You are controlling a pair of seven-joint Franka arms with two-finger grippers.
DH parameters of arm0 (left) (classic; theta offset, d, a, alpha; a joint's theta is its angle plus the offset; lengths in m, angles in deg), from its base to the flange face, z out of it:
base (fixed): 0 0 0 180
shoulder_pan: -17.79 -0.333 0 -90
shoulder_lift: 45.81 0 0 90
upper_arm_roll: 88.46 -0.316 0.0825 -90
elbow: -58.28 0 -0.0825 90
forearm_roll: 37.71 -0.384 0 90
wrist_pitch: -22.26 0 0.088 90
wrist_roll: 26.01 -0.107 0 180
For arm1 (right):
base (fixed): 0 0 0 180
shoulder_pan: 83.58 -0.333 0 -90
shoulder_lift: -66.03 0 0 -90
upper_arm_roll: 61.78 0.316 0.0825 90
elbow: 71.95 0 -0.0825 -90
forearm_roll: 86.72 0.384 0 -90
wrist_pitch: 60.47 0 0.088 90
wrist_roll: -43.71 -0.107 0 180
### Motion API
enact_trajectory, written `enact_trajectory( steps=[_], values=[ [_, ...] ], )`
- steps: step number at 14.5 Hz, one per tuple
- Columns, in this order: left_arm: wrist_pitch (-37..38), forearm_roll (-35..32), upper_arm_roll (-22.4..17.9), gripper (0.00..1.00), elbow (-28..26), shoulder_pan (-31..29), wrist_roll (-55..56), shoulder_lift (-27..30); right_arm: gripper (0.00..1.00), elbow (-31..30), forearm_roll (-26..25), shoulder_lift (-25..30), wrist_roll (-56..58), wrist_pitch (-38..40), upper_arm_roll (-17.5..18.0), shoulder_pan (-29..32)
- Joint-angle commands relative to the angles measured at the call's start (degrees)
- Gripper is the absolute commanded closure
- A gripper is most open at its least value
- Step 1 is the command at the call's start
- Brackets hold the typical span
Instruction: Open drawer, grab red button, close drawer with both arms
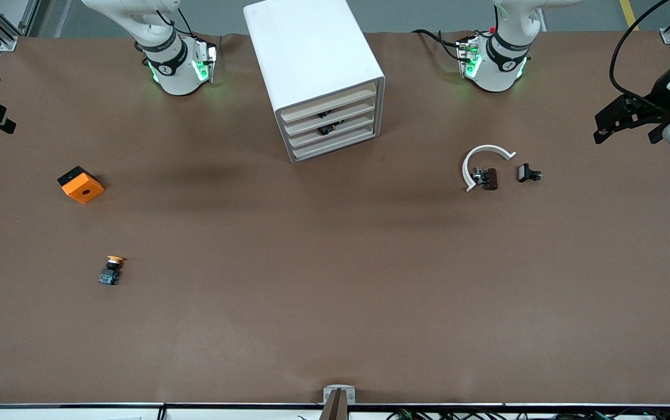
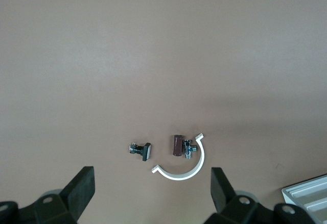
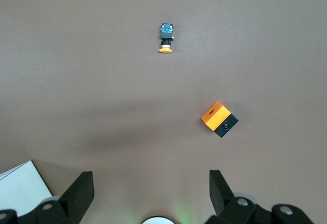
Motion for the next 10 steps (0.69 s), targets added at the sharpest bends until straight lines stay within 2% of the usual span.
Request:
enact_trajectory(
  steps=[1, 6, 9, 10],
  values=[
    [1.24, 0.24, 0.08, 0.0, 1.25, -0.2, -0.68, -0.47, 0.0, -1.61, -0.26, 1.79, 0.75, -0.14, 0.57, 0.79],
    [1.24, 0.41, -0.01, 0.0, 0.98, -0.81, -0.77, -0.65, 0.0, -1.7, -0.17, 1.79, 0.84, -0.05, 0.57, 0.87],
    [1.24, 0.41, -0.09, 0.0, 0.81, -1.87, 0.19, -3.71, 0.0, -1.7, -0.17, 1.87, 1.98, -0.05, 0.57, 0.7],
    [0.72, 0.41, -0.09, 0.0, 1.07, -1.87, 0.28, -6.25, 0.0, -1.7, -0.17, 1.87, 1.98, 0.04, 0.57, 0.7]
  ],
)
